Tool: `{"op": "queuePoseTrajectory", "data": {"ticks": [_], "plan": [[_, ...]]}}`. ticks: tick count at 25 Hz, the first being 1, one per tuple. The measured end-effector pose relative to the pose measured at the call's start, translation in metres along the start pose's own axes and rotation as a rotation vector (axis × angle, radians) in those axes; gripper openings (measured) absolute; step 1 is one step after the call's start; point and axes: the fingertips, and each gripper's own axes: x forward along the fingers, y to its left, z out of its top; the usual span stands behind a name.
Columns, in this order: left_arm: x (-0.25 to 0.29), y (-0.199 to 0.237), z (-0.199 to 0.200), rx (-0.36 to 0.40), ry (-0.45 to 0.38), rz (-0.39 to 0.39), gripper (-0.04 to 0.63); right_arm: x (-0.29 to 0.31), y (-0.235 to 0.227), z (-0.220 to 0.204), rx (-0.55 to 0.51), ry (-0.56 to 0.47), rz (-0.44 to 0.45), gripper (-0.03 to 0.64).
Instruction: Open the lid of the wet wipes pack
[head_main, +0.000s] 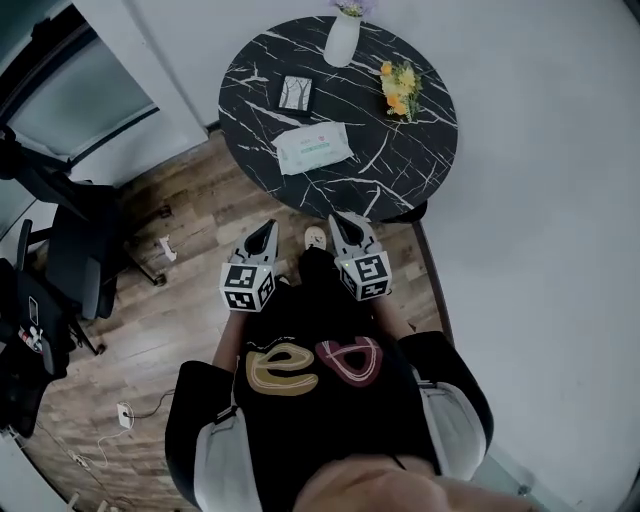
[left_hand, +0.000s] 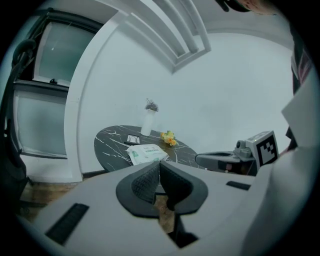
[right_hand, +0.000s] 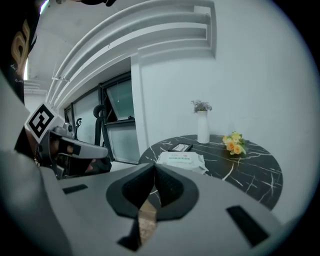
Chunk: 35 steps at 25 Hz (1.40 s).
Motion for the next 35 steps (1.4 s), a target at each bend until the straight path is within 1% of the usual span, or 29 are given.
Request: {"op": "queuePoseTrajectory", "data": {"ticks": [5,9,12,17,22,26,31,32,35], "plan": [[0.029,0.005,0.012,-0.023,-0.005,0.053,0.018,0.028,-0.028,0.014,-0.017,0.007,0.063,0.012],[0.051,0.008,0.028,-0.067,-0.037,0.096,0.018,0.049,-0.049,0.020,0.008,0.020,0.130,0.012],[0.070,0.009,0.038,-0.056,-0.038,0.115,0.018,0.064,-0.064,0.028,-0.001,0.024,0.164,0.012],[0.098,0.008,0.047,-0.045,-0.042,0.155,0.018,0.085,-0.082,0.038,-0.018,0.056,0.265,0.012],[0.118,0.011,0.052,-0.044,-0.036,0.193,0.018,0.103,-0.097,0.043,-0.115,0.082,0.324,0.012],[0.130,0.011,0.051,-0.044,-0.011,0.226,0.018,0.116,-0.099,0.042,-0.216,0.128,0.397,0.014],[0.138,0.017,0.047,-0.042,0.016,0.272,0.018,0.131,-0.094,0.041,-0.378,0.160,0.464,0.027],[0.140,0.019,0.047,-0.045,0.020,0.282,0.018,0.132,-0.093,0.040,-0.410,0.179,0.486,0.038],[0.146,0.027,0.047,-0.054,0.029,0.308,0.018,0.137,-0.091,0.036,-0.518,0.246,0.540,0.041]]}}
